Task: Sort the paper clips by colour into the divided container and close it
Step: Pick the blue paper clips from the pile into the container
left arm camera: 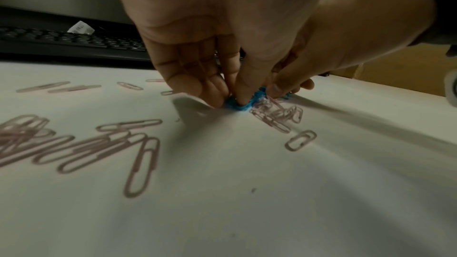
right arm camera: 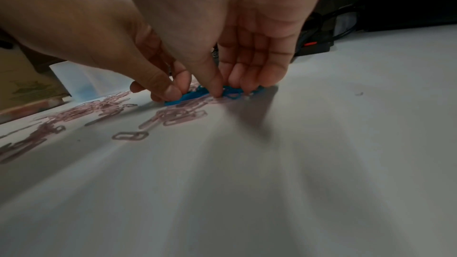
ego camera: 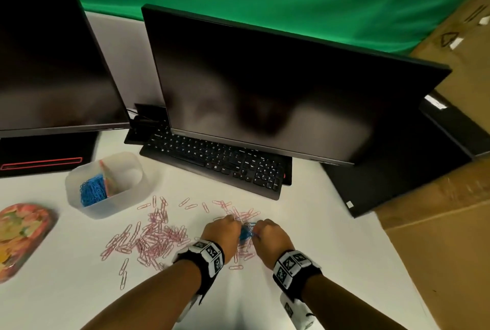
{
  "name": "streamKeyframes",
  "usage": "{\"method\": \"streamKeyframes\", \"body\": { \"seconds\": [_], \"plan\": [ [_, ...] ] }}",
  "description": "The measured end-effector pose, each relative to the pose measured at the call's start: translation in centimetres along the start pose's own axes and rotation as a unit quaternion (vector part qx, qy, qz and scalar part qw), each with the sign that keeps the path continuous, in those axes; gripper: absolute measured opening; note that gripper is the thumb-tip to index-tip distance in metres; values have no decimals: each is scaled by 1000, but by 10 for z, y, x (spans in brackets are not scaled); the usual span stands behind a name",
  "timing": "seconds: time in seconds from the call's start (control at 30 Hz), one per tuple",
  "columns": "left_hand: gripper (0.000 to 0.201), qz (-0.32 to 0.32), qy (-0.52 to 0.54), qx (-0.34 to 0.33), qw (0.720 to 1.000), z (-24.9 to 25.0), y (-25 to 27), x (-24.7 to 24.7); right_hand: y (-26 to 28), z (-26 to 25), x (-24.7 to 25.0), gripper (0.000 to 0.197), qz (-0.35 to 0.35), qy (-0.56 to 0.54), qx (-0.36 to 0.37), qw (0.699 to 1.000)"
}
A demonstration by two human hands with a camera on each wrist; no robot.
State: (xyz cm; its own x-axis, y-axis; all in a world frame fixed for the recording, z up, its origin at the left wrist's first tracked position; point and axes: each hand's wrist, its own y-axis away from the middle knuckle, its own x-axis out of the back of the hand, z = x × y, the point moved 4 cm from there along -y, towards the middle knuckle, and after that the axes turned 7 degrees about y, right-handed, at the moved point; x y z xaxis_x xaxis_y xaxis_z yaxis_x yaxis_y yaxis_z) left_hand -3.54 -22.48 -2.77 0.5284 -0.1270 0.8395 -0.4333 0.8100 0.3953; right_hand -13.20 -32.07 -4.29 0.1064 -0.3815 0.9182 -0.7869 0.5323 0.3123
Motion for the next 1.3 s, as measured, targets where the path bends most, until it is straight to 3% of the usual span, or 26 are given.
{"method": "streamKeyframes", "body": {
  "seconds": [0.13,0.27,0.37,0.47,0.7,0.8,0.93,1.07,1.17,1.23,1.3],
  "plan": [
    [26,-13,-11,18,1000,-2,-1,0,-3,0,-2,13,1,-17,14,1000],
    [25,-17,21,29,999,-15,-1,2,-2,13,4,10,7,-161,-24,987],
    [28,-10,88,41,995,-26,0,3,0,27,13,8,20,-294,-77,952],
    [34,-2,148,59,987,-37,2,2,1,37,14,14,-23,-362,-91,927],
    [26,28,288,52,956,-44,8,13,6,37,19,17,-88,-591,-146,789],
    [22,29,316,55,947,-45,8,18,6,35,22,30,-83,-607,-150,776],
    [17,26,384,60,921,-43,12,24,5,36,24,32,-77,-621,-142,767],
    [23,20,499,81,862,-45,15,27,4,36,28,24,-71,-634,-156,754],
    [28,19,657,112,745,-48,14,27,2,40,29,24,-59,-621,-183,760],
    [26,23,732,135,667,-48,15,26,-2,44,27,17,-45,-559,-187,807],
    [22,11,771,156,617,-47,16,24,-7,47,26,16,-32,-413,-149,898]
  ]
}}
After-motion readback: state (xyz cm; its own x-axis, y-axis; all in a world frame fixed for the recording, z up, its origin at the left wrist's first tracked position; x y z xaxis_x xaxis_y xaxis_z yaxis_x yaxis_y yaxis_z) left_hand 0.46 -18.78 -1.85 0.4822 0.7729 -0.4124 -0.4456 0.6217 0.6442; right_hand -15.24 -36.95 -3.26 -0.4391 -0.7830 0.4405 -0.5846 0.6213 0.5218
